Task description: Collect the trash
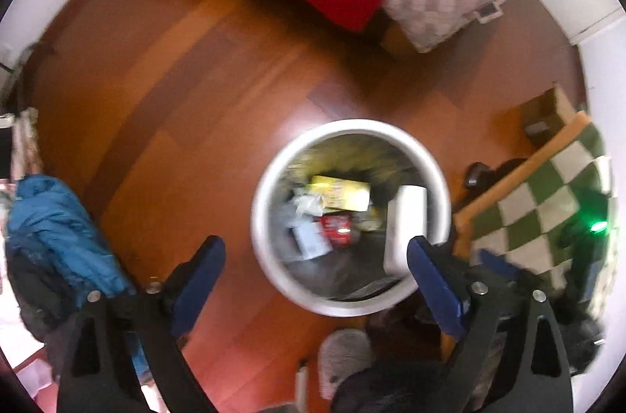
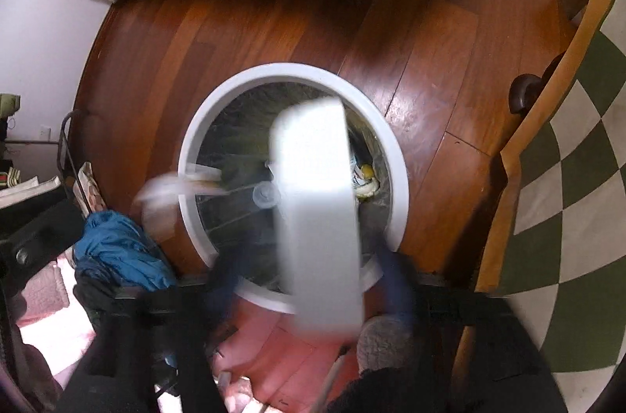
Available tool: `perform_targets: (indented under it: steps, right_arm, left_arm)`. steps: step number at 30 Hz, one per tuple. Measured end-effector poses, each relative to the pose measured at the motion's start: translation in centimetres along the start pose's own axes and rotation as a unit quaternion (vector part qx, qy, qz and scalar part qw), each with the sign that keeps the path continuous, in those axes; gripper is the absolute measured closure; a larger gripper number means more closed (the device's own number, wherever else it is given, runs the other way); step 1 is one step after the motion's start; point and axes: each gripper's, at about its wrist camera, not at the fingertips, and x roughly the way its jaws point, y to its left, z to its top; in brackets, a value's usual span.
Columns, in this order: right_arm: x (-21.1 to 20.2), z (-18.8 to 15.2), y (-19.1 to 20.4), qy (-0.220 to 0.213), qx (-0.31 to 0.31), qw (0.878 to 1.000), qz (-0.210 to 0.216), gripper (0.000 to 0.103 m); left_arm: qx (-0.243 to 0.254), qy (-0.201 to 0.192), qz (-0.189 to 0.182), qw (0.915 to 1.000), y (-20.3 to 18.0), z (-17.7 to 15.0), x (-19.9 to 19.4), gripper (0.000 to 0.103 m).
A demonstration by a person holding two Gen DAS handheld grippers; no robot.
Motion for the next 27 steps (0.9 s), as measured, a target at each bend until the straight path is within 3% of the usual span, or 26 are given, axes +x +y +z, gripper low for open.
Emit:
perform_targets:
  steps: [2,7,11,18,27]
  right_arm:
    - [-0.5,-0.2,0.1,-0.011,-0.003,1.000,-0.010,0.003]
    - [-3.4,-1.8,0.5,-0.025,-0.031,0.996,-0.081,0.002]
    - [-5.5,-3.9,0.4,-0.022,-0.046,0.993,-0.109,0.002]
    - [-10.1,-8.1,0.6,-0.038,-0.045,0.993,-0.101,0.002]
    - [-19.4,-13.6,0.5,-0.096,-0.060,0.991,-0.069,0.002]
  left_arm:
    - [0.003,-0.018,0.027,0.9995,0.5,-1.1,-0.8,0.007]
    - [0.005,-0.048,0.074,0.9961,1.0,-3.9,-2.5,0.007]
    - [0.021,-0.048,0.077,0.9957,0.6,-6.0,-3.6,0.007]
    - [0.038,-0.060,0.074,0.9947,-0.6,-8.9,-7.2,0.007]
    - [0.041,-0.102,0.037,0.9932,-1.2,-13.1,-14.8,0.007]
